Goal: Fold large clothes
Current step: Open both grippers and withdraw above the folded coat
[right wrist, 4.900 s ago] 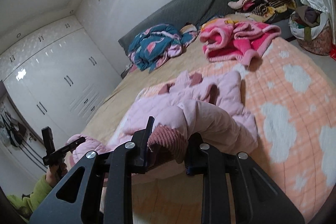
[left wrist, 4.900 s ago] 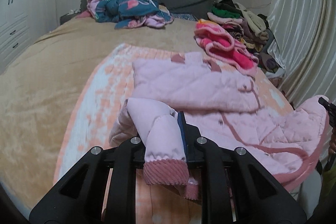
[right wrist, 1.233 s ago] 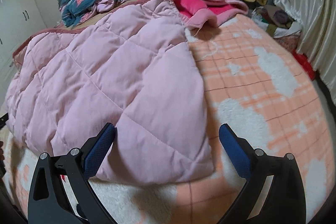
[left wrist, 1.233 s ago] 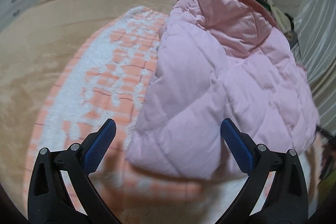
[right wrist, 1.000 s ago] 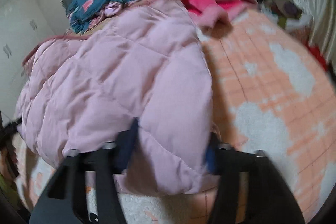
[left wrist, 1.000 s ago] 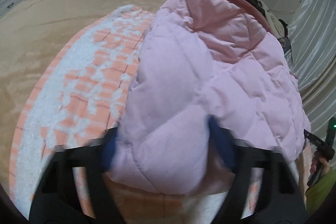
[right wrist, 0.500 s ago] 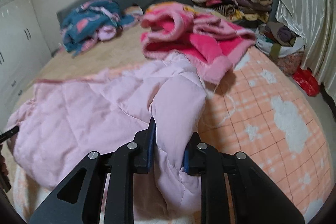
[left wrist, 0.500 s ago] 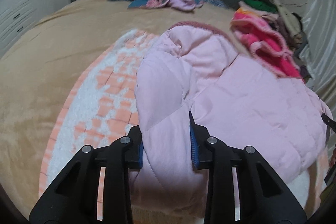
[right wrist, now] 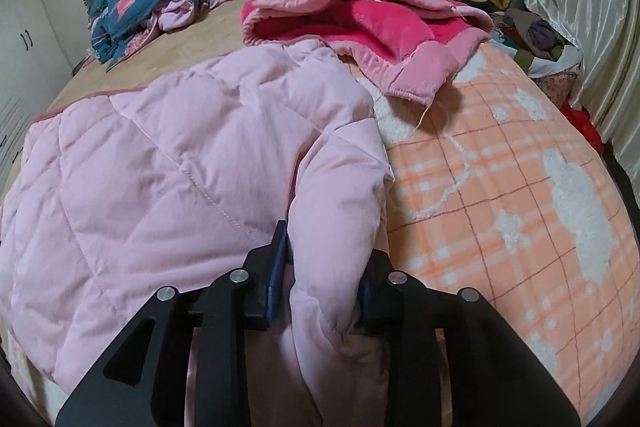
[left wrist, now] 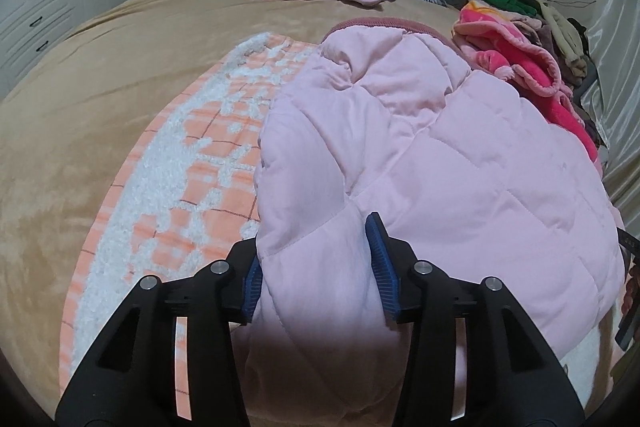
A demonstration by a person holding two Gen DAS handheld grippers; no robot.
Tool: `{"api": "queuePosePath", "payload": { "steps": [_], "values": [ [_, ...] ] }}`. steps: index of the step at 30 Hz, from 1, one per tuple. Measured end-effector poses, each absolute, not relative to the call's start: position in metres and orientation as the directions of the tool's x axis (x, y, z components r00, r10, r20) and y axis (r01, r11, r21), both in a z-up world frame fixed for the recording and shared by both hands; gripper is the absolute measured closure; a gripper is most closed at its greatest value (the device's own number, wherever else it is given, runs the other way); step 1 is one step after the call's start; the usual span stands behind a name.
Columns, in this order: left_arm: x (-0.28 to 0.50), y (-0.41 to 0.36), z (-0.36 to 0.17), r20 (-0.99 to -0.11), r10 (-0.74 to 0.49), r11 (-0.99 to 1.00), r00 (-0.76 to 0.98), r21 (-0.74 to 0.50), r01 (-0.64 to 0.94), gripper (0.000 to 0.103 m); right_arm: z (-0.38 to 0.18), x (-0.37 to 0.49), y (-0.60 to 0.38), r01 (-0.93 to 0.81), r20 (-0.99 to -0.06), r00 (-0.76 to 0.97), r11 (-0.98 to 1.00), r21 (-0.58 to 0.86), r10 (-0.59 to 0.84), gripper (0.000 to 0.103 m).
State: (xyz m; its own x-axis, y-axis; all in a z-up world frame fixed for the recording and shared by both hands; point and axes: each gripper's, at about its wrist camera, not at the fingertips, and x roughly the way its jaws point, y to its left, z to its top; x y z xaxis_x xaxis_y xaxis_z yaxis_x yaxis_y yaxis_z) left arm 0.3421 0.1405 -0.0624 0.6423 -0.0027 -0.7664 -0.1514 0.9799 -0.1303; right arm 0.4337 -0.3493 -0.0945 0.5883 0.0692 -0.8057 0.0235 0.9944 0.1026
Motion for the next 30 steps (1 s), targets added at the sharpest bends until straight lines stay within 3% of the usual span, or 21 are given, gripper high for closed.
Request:
{"api": "queuePosePath", "payload": {
  "steps": [5,7,14,21,23,30],
  "values": [
    [0.341,0.139,-0.061,-0.77,-0.003,0.981,0.638,-0.127,-0.148,0.064,-0.088,0.429,-0.349,0.054,-0.822,0.569,0.996,0.074,0.03,0.066],
    [0.338,0.14,-0.059,-0.77,-0.005,0.981,0.638,-0.127,-0.145,0.064,-0.078,0.425,-0.347,0.061,-0.821,0.571,0.997,0.043,0.0,0.056],
    [0.318,0.134,-0.037,-0.739,0.032,0.985,0.673,-0.091,-0.146,0.038,-0.041,0.393,-0.325,0.007,-0.725,0.688,1.0,-0.025,-0.023,0.028],
    [0.298,0.104,0.003,-0.651,0.039,0.994,0.758,-0.054,-0.097,0.027,-0.023,0.372,-0.273,-0.172,-0.647,0.758,0.981,-0.084,0.078,0.025],
    [0.302,0.092,0.011,-0.649,-0.009,0.996,0.761,-0.071,-0.049,0.024,-0.018,0.372,-0.258,-0.223,-0.642,0.757,0.972,-0.08,0.121,0.017],
    [0.335,0.057,-0.004,-0.704,-0.131,0.991,0.698,-0.107,0.078,0.021,-0.025,0.41,-0.227,-0.246,-0.71,0.686,0.969,-0.023,0.158,0.015]
  ]
}}
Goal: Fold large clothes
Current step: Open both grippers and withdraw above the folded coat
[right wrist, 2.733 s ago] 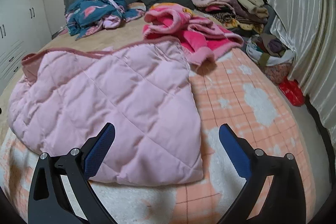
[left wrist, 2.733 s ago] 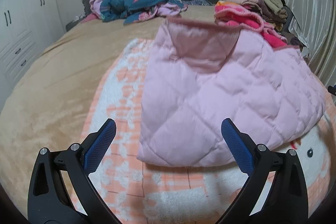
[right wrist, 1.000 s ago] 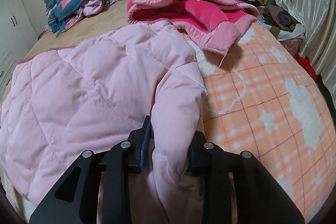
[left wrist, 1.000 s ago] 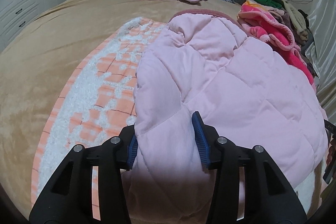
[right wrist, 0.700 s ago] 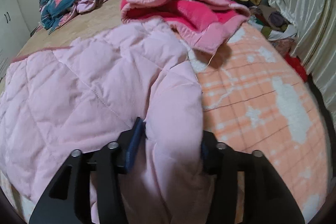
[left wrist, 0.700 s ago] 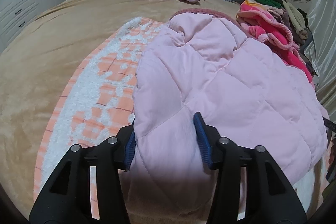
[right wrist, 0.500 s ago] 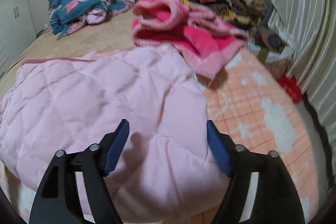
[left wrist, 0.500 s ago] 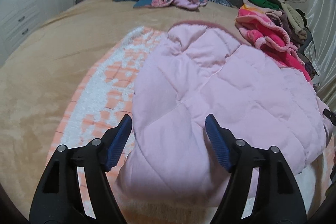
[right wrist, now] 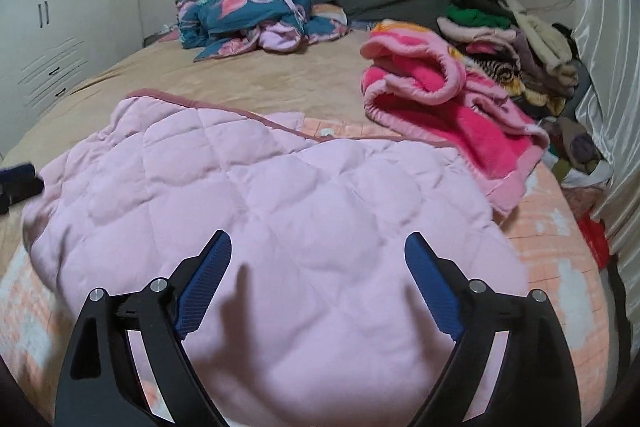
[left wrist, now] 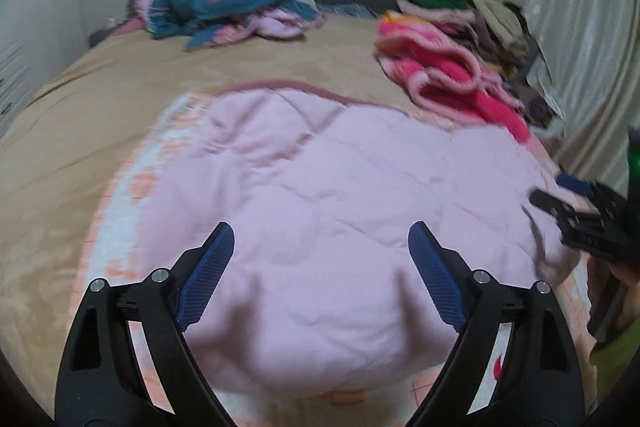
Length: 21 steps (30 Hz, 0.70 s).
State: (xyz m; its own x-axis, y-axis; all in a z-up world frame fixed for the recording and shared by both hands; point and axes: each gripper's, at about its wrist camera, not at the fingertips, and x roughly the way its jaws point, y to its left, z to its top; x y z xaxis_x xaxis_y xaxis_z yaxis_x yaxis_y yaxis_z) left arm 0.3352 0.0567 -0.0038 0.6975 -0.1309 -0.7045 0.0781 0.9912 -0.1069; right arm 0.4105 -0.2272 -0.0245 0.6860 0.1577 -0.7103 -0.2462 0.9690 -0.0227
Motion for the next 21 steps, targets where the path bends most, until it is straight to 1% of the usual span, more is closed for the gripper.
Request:
{"api": "queuePosePath", "payload": {
  "steps": [3,4,6,7,10,12,14,16,18,19,21],
  "values": [
    [0.362,0.053,-0.028,-0.773,-0.11,0.994,0.625,-0.097,0.054,0.021,-0.049,0.443,-0.226,-0.178,-0.809,0.577,0.984,0.01,0.113,0.015],
    [0.372,0.055,-0.039,-0.802,-0.097,0.995,0.59,-0.096,0.032,0.021,-0.06,0.453,-0.228,-0.167,-0.842,0.524,0.985,0.048,0.13,0.013],
    [0.381,0.063,-0.055,-0.819,-0.098,0.994,0.566,-0.112,0.01,0.015,-0.073,0.464,-0.231,-0.149,-0.863,0.485,0.986,0.076,0.139,0.009],
    [0.383,0.065,-0.058,-0.816,-0.098,0.993,0.569,-0.115,0.006,0.014,-0.078,0.466,-0.23,-0.146,-0.868,0.477,0.986,0.078,0.139,0.008],
    [0.38,0.063,-0.058,-0.81,-0.094,0.994,0.579,-0.11,0.009,0.014,-0.079,0.464,-0.228,-0.147,-0.861,0.492,0.987,0.064,0.129,0.008],
    [0.375,0.064,-0.053,-0.807,-0.098,0.993,0.582,-0.117,0.006,0.014,-0.07,0.457,-0.232,-0.15,-0.85,0.506,0.985,0.081,0.147,0.008],
    [0.368,0.067,-0.046,-0.797,-0.094,0.993,0.596,-0.118,-0.001,0.014,-0.058,0.442,-0.24,-0.148,-0.821,0.543,0.982,0.116,0.179,0.008],
    [0.359,0.07,-0.039,-0.787,-0.084,0.993,0.611,-0.116,-0.013,0.014,-0.041,0.419,-0.257,-0.132,-0.772,0.602,0.979,0.158,0.206,0.007],
    [0.349,0.073,-0.033,-0.775,-0.072,0.993,0.627,-0.116,-0.03,0.013,-0.03,0.398,-0.274,-0.11,-0.741,0.64,0.979,0.173,0.203,0.007],
    [0.344,0.076,-0.03,-0.769,-0.068,0.992,0.635,-0.12,-0.038,0.011,-0.027,0.39,-0.281,-0.097,-0.734,0.649,0.979,0.179,0.198,0.007],
    [0.334,0.081,-0.025,-0.762,-0.057,0.991,0.645,-0.119,-0.054,0.01,-0.024,0.372,-0.297,-0.062,-0.724,0.665,0.979,0.192,0.184,0.007]
  ]
}}
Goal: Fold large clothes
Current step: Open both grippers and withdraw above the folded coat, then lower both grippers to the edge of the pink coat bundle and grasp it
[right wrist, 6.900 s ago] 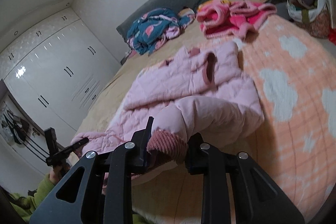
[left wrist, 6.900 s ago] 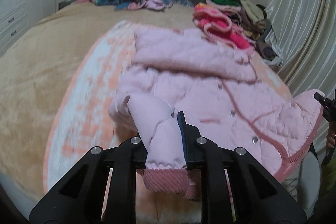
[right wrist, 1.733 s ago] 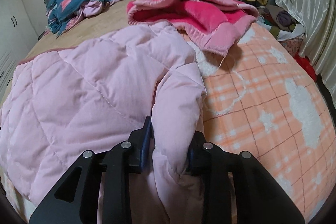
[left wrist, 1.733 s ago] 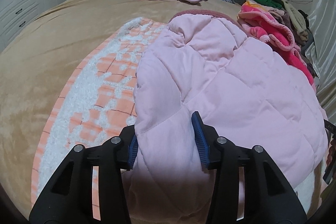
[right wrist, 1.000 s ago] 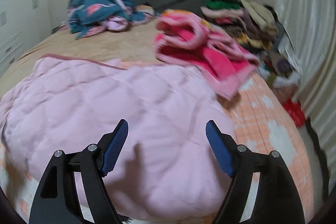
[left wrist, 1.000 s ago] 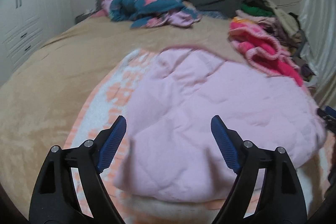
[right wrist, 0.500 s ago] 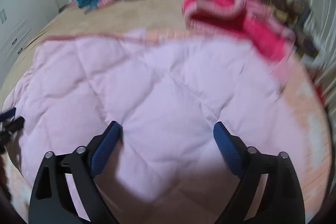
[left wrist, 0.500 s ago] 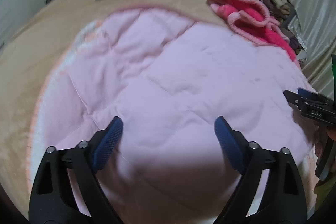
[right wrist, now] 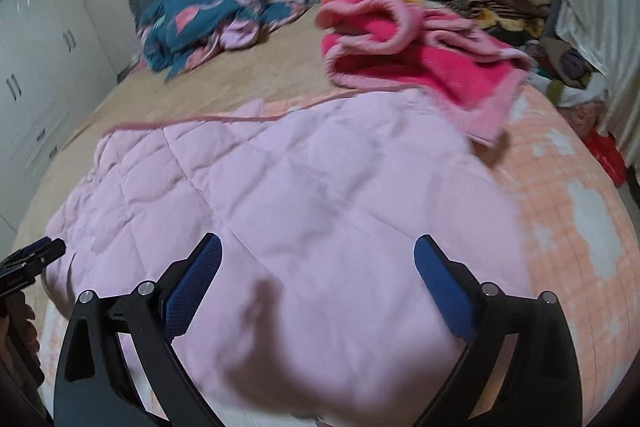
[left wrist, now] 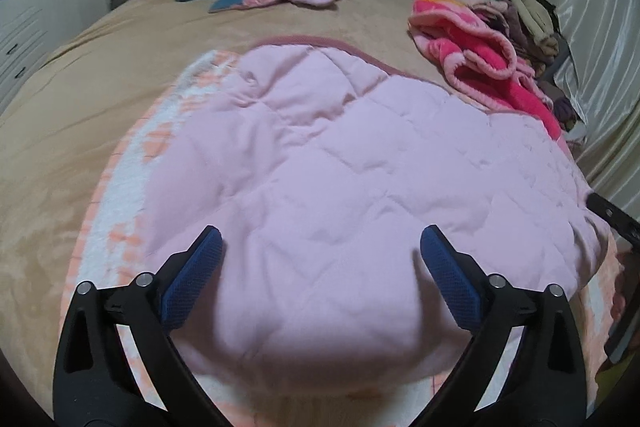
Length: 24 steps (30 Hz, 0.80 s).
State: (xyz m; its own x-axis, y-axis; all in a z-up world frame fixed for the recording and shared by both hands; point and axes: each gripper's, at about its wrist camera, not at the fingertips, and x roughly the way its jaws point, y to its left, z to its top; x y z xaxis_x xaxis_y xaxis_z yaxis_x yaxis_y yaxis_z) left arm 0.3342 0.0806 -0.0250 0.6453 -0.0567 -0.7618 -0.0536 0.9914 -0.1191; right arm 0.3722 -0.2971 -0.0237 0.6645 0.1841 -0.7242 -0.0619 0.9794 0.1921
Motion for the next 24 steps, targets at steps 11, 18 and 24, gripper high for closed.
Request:
{"api": "queuePosePath", "payload": {
  "steps": [11,18,24],
  "values": [
    [0.275,0.115,-0.025,-0.756,0.009,0.983,0.655,-0.114,-0.145,0.009,-0.045,0.297,-0.374,0.155,-0.727,0.674,0.937,0.314,0.132,0.007],
    [0.255,0.136,-0.039,-0.777,0.033,0.972,0.628,-0.122,-0.201,0.009,-0.065,0.273,-0.395,0.218,-0.752,0.646,0.913,0.345,0.13,0.007],
    [0.237,0.141,-0.045,-0.784,0.022,0.966,0.62,-0.143,-0.215,0.009,-0.067,0.255,-0.397,0.205,-0.756,0.638,0.913,0.352,0.147,0.007]
  ]
}}
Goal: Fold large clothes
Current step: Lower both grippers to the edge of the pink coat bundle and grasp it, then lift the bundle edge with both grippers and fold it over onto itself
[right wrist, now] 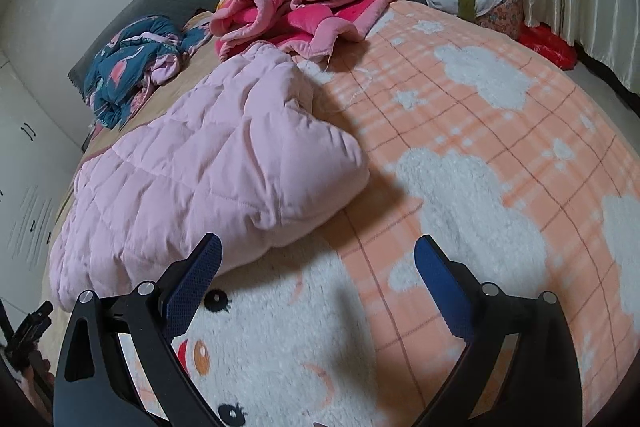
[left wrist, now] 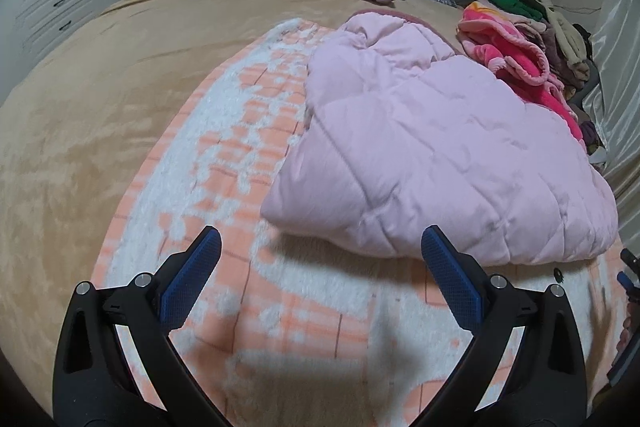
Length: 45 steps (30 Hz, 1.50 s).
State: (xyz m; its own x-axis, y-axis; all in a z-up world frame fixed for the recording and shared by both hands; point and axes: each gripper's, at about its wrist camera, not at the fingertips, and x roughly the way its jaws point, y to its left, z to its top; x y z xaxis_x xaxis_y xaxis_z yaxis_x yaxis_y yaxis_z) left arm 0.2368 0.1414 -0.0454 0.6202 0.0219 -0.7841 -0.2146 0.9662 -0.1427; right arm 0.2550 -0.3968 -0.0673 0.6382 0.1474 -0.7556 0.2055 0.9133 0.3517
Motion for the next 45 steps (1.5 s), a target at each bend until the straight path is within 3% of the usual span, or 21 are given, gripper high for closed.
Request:
{"api": "queuePosePath", "payload": {
  "steps": [12,28,33,45],
  "values": [
    [0.202,0.142,-0.069,-0.807,-0.03,0.942,0.589,-0.22,-0.254,0.009,-0.073,0.23,-0.393,0.191,-0.762,0.625,0.913,0.36,0.17,0.007],
    [0.251,0.163,-0.087,-0.769,-0.258,0.731,0.585,-0.551,-0.401,0.009,-0.078,0.279,-0.369,0.244,-0.744,0.619,0.838,0.488,0.253,0.006],
    [0.273,0.17,-0.099,-0.761,-0.288,0.685,0.582,-0.588,-0.43,0.009,-0.094,0.306,-0.379,0.329,-0.754,0.593,0.77,0.546,0.282,0.007],
    [0.308,0.165,-0.119,-0.737,-0.329,0.645,0.59,-0.632,-0.43,0.008,-0.123,0.342,-0.379,0.297,-0.69,0.618,0.702,0.648,0.376,0.004]
  ]
}}
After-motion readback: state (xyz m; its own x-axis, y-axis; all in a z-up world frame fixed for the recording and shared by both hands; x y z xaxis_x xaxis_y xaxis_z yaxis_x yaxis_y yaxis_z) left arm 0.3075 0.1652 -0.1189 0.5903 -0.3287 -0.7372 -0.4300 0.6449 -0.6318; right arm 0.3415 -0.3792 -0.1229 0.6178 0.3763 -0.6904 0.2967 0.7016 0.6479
